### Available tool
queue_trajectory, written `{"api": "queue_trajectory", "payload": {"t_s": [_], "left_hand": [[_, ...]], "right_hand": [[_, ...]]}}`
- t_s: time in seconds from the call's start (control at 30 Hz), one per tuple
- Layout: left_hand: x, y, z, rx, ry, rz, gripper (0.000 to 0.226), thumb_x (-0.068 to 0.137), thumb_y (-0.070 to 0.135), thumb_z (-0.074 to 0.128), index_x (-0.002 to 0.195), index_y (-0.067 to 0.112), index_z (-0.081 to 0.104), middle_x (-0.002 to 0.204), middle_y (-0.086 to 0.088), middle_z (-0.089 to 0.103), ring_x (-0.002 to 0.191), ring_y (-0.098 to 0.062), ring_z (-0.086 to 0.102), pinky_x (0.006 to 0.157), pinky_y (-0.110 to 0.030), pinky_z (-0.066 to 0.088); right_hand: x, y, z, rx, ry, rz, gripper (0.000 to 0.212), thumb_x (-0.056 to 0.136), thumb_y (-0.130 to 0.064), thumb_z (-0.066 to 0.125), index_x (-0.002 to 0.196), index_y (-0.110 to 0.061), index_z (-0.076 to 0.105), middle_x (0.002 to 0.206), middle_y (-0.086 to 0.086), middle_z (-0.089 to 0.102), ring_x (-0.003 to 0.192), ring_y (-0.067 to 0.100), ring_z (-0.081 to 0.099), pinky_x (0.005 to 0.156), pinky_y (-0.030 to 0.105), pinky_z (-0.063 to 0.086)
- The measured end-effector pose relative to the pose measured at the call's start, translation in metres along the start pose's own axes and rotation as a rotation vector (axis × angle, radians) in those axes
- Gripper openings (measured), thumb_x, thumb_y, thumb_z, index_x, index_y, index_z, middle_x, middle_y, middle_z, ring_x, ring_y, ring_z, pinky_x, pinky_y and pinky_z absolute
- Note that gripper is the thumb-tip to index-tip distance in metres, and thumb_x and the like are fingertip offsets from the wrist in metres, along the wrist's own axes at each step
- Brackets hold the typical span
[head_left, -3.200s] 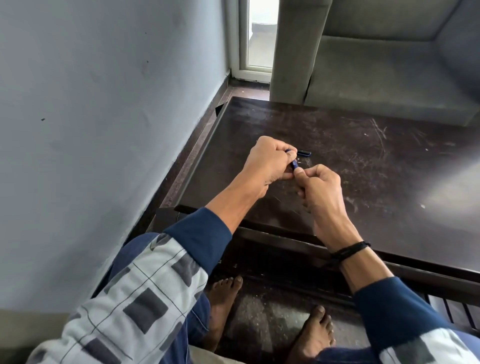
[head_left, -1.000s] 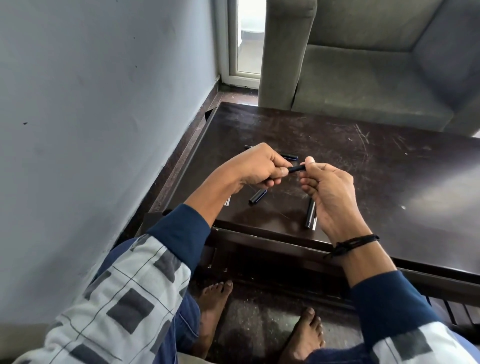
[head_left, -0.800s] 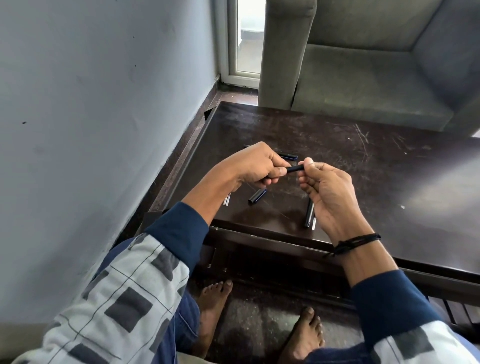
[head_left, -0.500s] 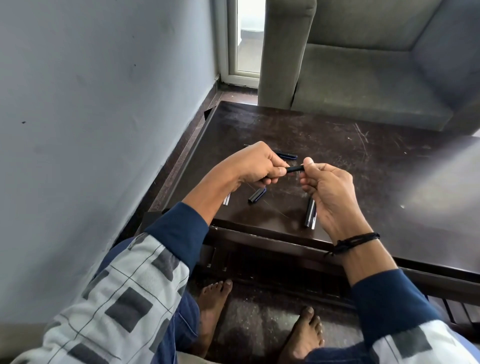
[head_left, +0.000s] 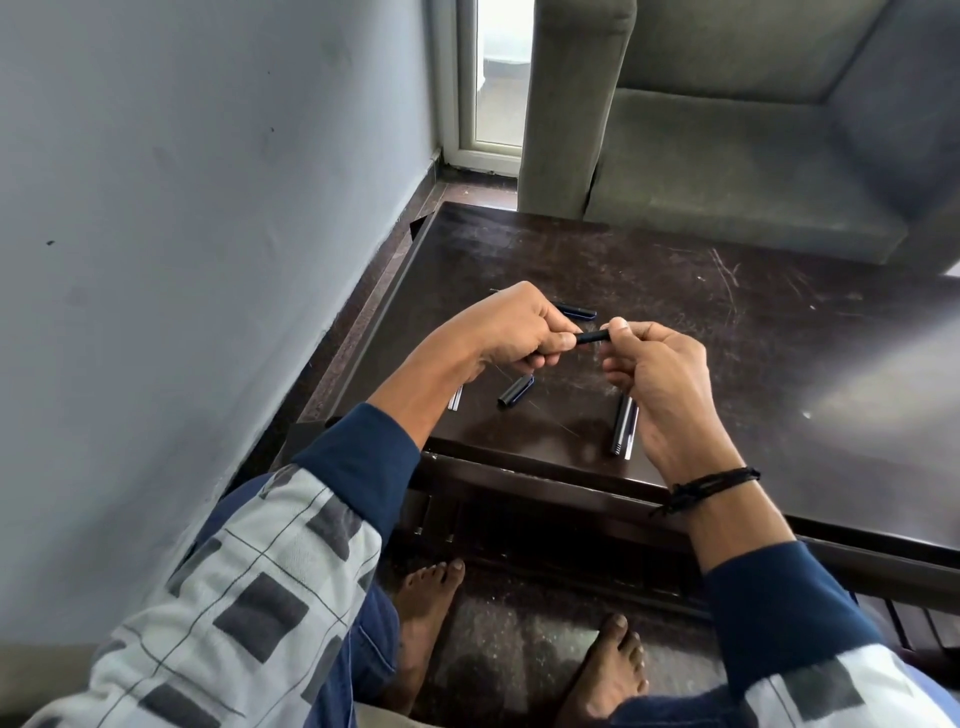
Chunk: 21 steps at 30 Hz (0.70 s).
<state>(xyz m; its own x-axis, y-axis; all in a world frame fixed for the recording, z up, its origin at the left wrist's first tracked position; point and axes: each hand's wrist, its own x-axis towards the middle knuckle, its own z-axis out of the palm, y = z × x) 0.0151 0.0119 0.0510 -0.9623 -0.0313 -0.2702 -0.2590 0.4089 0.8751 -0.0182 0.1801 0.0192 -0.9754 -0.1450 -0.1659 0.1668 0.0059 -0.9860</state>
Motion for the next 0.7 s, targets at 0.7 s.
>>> {"api": "queue_trajectory", "payload": {"t_s": [0.7], "left_hand": [[-0.0019,0.0021,0.0000,0.030,0.010,0.004,0.022,0.099,0.008,0.059,0.116,0.010,0.073,0.070,-0.006,0.058,0.054,-0.007,0.047,0.055,-0.017,0.044]], "right_hand": [[0.0019,0.0030,-0.0001,-0.031,-0.012,0.000,0.022,0.095,-0.029,0.073,0.080,-0.013,0.069,0.070,0.001,0.066,0.059,0.008,0.056,0.056,0.022,0.046]]}}
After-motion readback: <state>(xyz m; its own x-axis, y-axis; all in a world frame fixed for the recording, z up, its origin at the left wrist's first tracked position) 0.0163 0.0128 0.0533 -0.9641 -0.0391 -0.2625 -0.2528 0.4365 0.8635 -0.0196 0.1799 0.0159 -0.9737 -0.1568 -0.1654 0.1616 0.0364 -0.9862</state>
